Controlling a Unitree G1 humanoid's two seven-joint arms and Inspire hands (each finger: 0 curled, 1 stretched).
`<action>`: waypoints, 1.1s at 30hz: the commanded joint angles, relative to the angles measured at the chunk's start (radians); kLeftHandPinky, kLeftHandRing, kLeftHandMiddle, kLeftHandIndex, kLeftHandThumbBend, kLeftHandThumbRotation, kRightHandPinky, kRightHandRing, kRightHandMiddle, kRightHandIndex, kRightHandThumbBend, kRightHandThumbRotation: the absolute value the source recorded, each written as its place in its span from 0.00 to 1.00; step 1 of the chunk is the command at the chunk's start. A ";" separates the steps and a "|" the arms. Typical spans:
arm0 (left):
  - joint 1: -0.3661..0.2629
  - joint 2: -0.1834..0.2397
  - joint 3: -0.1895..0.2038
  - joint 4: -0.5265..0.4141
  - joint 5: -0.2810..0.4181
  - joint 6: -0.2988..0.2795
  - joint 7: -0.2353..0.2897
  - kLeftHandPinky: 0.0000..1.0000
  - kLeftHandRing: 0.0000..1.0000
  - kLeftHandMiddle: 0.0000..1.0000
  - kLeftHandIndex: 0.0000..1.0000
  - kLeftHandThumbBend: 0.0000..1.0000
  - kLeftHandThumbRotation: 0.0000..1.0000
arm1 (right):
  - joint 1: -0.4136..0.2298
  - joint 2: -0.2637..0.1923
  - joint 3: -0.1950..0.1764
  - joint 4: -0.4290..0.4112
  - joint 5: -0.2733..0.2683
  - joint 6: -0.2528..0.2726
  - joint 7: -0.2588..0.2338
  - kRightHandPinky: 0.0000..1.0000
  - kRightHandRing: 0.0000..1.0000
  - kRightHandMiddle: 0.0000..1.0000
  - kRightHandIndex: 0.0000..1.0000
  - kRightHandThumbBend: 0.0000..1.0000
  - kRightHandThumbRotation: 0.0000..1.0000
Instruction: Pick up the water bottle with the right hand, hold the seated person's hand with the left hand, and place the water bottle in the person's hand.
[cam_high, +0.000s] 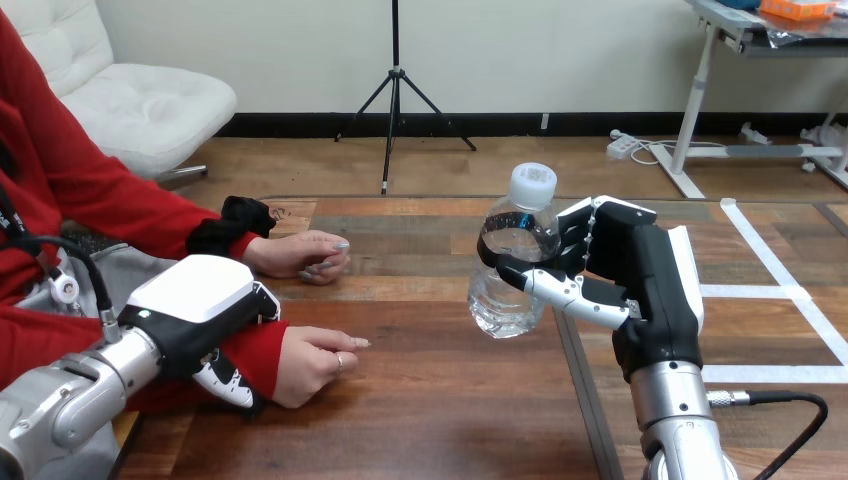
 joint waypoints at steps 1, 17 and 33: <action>0.002 -0.012 0.031 -0.044 -0.030 -0.020 0.020 0.30 0.34 0.39 0.41 0.78 0.15 | -0.110 0.011 -0.002 -0.011 0.015 -0.009 0.000 0.19 0.24 0.30 0.33 0.79 0.00; 0.020 0.003 0.065 -0.092 -0.062 -0.068 0.022 0.28 0.32 0.38 0.40 0.77 0.12 | -0.148 0.019 0.002 0.048 -0.001 -0.022 -0.015 0.20 0.24 0.31 0.32 0.79 0.00; 0.068 0.020 0.137 -0.236 -0.106 -0.059 -0.039 0.30 0.35 0.41 0.43 0.74 0.17 | -0.199 0.040 0.014 0.113 -0.010 -0.029 -0.035 0.21 0.25 0.31 0.32 0.78 0.00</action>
